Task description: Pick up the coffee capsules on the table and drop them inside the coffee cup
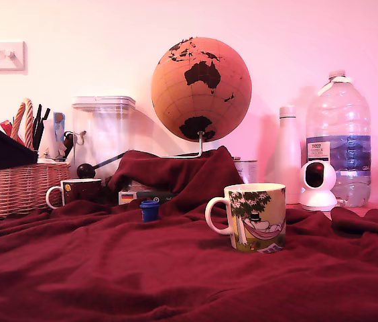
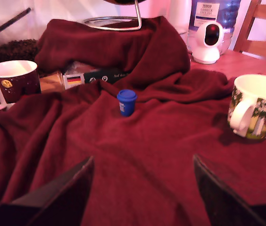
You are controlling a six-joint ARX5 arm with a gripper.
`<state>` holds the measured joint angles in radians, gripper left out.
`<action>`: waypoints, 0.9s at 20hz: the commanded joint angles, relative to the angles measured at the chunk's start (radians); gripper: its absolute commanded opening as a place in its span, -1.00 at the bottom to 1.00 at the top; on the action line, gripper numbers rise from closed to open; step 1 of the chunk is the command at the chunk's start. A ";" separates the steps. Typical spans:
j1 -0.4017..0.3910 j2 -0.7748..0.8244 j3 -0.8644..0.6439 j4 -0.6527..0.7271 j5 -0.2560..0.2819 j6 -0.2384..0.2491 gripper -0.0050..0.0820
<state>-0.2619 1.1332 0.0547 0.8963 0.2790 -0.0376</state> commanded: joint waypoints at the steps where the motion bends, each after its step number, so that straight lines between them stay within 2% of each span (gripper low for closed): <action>1: -0.003 0.049 0.000 0.051 0.000 0.011 0.51; 11: -0.003 0.318 0.004 0.301 0.000 0.011 0.52; 18: -0.003 0.470 0.113 0.309 0.001 0.016 0.52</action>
<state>-0.2619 1.5795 0.1642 1.1969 0.2794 -0.0338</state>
